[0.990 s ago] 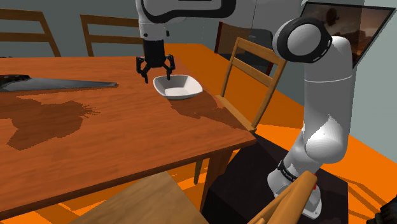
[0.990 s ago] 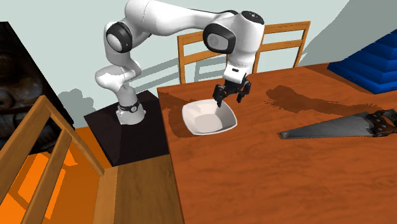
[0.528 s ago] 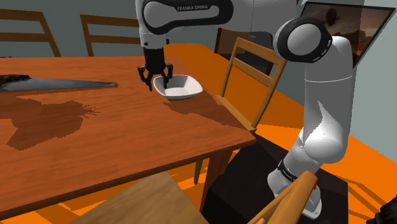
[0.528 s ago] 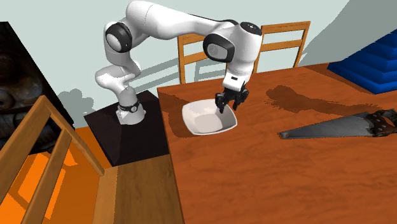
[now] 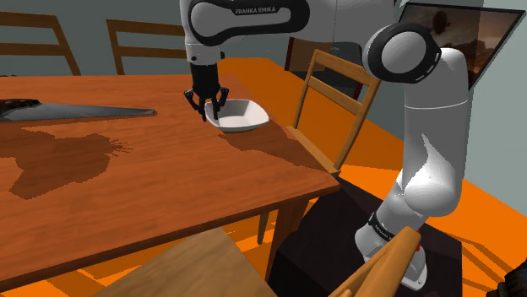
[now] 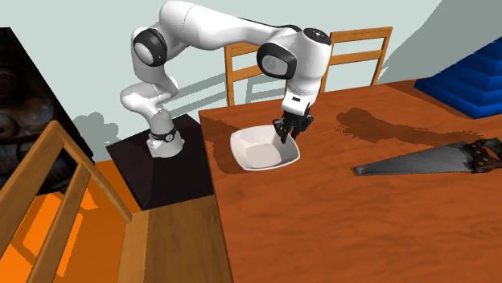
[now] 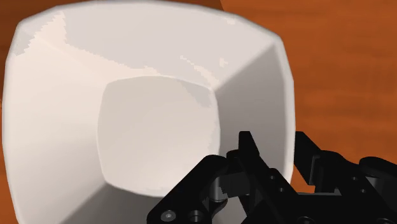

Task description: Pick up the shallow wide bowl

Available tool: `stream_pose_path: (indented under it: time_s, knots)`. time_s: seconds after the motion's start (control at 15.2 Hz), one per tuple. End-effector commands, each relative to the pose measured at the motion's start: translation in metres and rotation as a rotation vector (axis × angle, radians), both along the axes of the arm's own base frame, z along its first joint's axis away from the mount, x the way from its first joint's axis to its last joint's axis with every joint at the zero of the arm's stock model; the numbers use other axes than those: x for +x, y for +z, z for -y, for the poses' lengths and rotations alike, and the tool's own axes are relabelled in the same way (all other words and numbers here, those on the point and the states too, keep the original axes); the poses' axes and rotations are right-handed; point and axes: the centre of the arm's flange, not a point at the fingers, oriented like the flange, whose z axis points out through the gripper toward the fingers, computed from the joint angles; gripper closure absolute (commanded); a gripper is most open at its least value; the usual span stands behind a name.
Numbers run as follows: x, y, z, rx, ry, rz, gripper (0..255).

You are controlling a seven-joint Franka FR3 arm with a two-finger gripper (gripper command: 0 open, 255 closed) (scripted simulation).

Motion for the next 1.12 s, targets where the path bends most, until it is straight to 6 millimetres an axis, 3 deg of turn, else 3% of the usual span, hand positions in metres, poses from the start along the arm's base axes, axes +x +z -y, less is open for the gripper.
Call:
stream_pose_path:
  time_s: [0.0,1.06]
  knots:
    - [0.000,0.000,0.000,0.000,0.000,0.000,255]
    - [0.000,0.080,0.000,0.000,0.000,0.000,255]
